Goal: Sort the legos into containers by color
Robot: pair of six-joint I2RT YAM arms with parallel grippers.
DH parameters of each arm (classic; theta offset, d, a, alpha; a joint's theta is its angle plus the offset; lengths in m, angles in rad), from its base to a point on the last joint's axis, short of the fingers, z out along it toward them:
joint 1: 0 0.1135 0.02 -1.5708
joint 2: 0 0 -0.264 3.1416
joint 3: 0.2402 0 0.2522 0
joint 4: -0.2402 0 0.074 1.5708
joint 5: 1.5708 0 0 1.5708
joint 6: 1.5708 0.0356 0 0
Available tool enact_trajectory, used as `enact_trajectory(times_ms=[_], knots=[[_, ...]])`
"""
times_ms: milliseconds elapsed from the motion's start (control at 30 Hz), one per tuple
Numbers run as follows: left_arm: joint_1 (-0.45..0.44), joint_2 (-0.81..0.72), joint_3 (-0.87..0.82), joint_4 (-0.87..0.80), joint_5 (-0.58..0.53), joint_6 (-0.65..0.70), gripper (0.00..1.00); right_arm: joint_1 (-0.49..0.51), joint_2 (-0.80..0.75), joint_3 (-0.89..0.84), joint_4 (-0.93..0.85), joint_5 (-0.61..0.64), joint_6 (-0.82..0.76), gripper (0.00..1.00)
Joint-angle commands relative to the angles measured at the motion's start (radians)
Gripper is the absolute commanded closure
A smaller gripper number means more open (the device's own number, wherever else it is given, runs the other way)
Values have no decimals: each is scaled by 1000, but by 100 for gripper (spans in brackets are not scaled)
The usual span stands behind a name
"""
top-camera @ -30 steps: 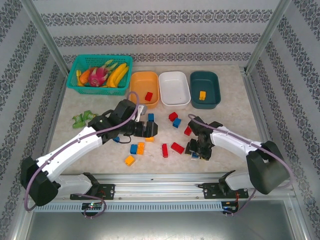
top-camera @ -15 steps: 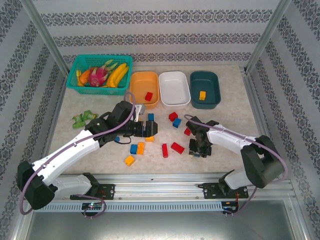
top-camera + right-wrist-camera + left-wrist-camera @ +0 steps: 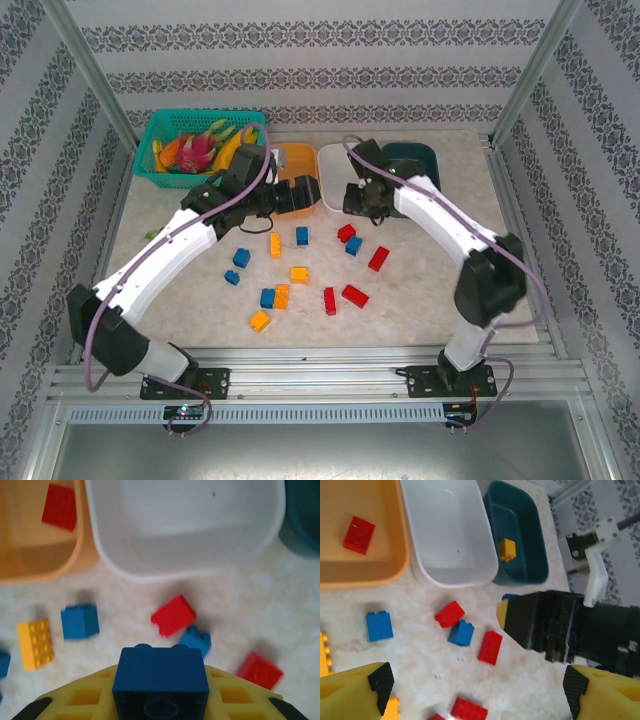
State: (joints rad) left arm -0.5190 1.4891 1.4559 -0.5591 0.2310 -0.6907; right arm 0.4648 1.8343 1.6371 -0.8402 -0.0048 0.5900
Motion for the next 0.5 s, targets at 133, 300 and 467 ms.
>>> enact_trajectory(times_ms=[133,300,467], knots=[[108,122,93,54,54,-27,9,-74,378,399,-86,-33,-87,76],[118,196,188,12,60,2,10,-119,601,642,-149,-84,-89,71],[119,205,168,13,63,-5,10,-135,741,797,-215,-112,-101,63]])
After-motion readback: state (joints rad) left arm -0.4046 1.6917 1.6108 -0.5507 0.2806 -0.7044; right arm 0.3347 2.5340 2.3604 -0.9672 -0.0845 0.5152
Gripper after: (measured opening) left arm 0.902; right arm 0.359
